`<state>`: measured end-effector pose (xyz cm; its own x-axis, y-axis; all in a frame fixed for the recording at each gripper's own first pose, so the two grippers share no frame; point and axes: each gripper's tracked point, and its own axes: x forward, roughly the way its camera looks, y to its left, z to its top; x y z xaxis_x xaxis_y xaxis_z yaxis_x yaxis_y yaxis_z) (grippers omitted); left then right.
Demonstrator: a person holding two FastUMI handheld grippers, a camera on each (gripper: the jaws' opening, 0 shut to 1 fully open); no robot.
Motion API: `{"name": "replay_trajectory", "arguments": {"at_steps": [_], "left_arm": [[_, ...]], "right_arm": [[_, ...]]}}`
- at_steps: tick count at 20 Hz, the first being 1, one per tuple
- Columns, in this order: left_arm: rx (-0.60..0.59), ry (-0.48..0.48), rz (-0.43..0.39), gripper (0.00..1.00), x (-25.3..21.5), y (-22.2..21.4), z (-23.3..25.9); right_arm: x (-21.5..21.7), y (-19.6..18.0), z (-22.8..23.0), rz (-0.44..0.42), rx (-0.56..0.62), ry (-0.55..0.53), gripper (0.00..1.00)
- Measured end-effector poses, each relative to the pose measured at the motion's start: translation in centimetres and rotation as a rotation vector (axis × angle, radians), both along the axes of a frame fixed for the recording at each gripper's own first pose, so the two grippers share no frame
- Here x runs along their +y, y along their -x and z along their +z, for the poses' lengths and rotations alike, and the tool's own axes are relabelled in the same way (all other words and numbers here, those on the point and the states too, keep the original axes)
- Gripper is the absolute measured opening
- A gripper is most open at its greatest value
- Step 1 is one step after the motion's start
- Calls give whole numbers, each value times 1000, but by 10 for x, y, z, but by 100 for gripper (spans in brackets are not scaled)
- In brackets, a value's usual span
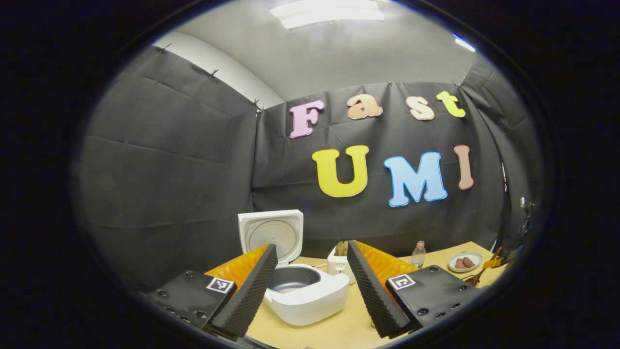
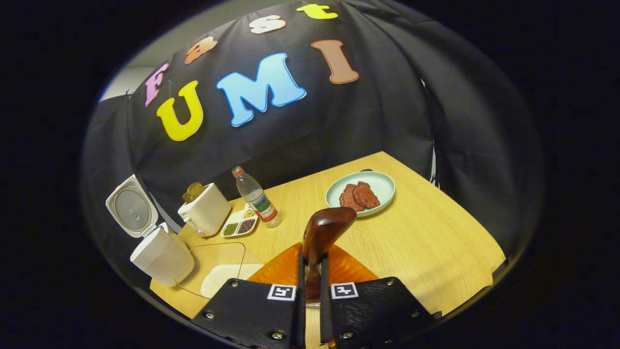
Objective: Close the left gripper, press the button to open the rice cooker; take a wooden spoon from the chopstick holder with the right hand, scoop a spoonful of rice and pour it into the rice cooker, then put the wooden spoon back into the chopstick holder.
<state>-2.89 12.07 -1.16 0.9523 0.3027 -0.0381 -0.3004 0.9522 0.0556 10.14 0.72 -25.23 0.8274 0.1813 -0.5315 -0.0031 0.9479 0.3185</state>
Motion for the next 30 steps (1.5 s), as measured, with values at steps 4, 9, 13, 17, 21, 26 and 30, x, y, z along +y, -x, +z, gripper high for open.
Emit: {"name": "replay_trajectory", "arguments": {"at_steps": [4, 9, 13, 17, 21, 26, 30], "left_arm": [[-14, 14, -1, 99, 16, 0, -3], [-11, 43, -8, 99, 39, 0, -11], [-1, 54, -3, 99, 59, 1, -17], [5, 51, 12, 99, 76, 7, -17], [2, 34, 29, 99, 90, 23, -11], [-1, 16, 63, 99, 107, 42, -1], [-2, -7, 90, 99, 119, 52, 2]], "right_arm": [[10, -7, 54, -4, -105, 35, 12], [55, -13, 97, 29, -185, -20, 12], [105, -10, 98, 97, -190, -57, 12], [150, -2, 80, 180, -170, -45, 12], [182, 4, 56, 249, -167, 18, 12], [205, 4, 22, 309, -174, 147, 12], [217, 0, -4, 366, -194, 295, 12]]}}
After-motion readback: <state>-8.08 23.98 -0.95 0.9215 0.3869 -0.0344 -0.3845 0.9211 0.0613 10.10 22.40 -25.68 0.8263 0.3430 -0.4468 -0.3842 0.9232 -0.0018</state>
